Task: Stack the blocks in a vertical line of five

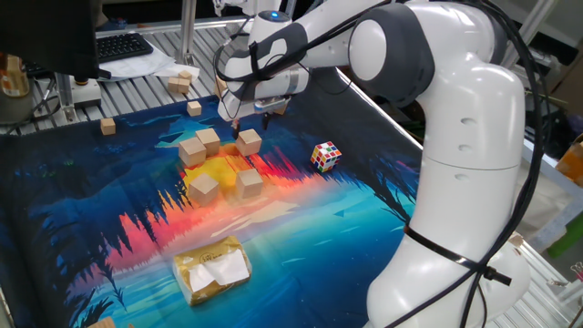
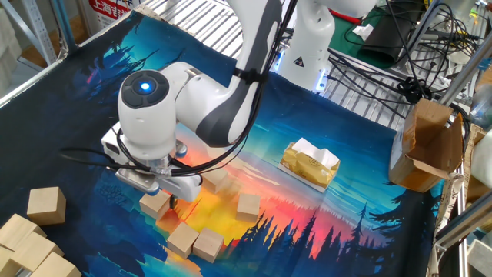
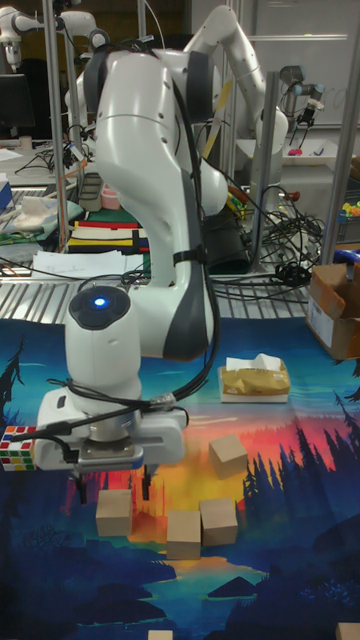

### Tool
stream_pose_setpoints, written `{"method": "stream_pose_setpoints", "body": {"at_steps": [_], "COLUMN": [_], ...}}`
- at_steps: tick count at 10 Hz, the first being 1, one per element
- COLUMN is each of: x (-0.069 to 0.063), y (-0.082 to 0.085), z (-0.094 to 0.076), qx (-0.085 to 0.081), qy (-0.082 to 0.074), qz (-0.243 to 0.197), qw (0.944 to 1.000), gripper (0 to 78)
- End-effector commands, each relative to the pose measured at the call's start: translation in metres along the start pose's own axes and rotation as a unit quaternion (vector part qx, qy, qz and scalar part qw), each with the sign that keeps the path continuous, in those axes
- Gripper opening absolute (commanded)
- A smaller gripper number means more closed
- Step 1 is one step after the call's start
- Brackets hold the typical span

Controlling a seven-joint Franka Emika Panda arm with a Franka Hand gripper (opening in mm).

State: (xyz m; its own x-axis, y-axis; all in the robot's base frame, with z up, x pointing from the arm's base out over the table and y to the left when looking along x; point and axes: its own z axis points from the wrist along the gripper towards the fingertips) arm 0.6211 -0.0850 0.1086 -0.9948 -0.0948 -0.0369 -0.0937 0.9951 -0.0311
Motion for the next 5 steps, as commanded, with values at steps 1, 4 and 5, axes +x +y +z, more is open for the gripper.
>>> {"method": "stream_pose_setpoints", "body": {"at_steps": [1,4,5], "x": [0.0039,0.0051,0.0051], "y": [-0.0028,-0.0024,-0.0028], "z": [0.0120,0.0199,0.0212], "qx": [-0.003,-0.007,-0.010], "qy": [-0.011,-0.014,-0.014], "qz": [0.000,0.002,0.003], "qw": [0.9999,0.9999,0.9999], "gripper": [77.5,77.5,77.5]}}
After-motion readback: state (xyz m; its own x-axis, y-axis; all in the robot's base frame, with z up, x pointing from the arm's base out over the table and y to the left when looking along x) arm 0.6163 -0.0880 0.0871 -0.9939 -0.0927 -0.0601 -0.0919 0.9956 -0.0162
